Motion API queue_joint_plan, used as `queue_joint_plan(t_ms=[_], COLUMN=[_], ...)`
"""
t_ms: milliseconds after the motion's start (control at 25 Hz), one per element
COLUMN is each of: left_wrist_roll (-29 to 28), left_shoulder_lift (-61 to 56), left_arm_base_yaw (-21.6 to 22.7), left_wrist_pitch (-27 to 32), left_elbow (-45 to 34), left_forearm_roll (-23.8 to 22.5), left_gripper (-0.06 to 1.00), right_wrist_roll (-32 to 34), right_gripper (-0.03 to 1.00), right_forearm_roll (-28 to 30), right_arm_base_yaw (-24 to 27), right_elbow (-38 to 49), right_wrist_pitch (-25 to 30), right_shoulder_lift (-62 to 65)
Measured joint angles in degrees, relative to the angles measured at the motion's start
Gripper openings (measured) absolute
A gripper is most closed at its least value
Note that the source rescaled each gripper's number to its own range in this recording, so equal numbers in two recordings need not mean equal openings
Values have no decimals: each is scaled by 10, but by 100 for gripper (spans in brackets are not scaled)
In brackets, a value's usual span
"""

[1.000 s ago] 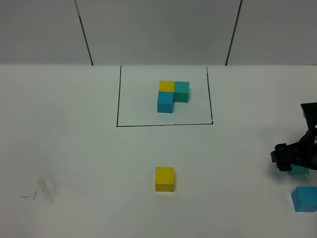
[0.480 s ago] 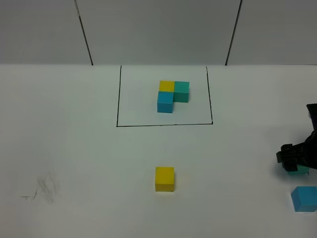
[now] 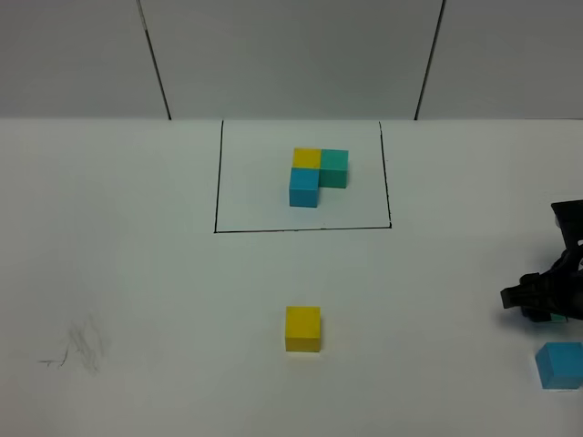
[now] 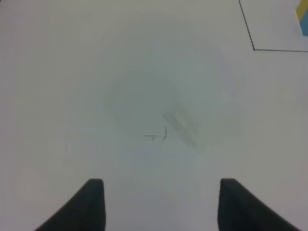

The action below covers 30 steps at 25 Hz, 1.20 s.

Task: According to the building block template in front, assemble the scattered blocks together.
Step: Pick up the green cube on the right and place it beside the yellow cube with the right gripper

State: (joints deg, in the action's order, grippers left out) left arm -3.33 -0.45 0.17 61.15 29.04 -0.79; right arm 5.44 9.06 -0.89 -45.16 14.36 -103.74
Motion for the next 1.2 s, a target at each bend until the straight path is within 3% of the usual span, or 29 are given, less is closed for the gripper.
queue_joint_plan(t_ms=[40,200,440,680,840,920,1200], left_wrist_roll=[0,1,1,1,1,1,1], left_shoulder_lift=[0,0,0,0,0,0,0], left_arm_base_yaw=[0,0,0,0,0,0,0], left_wrist_pitch=[0,0,0,0,0,0,0], left_elbow=[0,0,0,0,0,0,0], left_forearm_roll=[0,0,0,0,0,0,0], left_gripper=[15,15,15,15,15,15,15], right_wrist_roll=[-1,-31,-140,-334,-516,-572,-630], right_gripper=[22,22,22,22,22,22,22], right_forearm_roll=[-1,-3,-20,-73,-103,-117,-125], right_arm_base_yaw=[0,0,-32,-130,-199,-224,-297], right_elbow=[0,0,-1,-28,-74,-97,-187], right_wrist_pitch=[-1,6,64,118,208,244,265], right_shoulder_lift=[0,7,112,178,162,138,32])
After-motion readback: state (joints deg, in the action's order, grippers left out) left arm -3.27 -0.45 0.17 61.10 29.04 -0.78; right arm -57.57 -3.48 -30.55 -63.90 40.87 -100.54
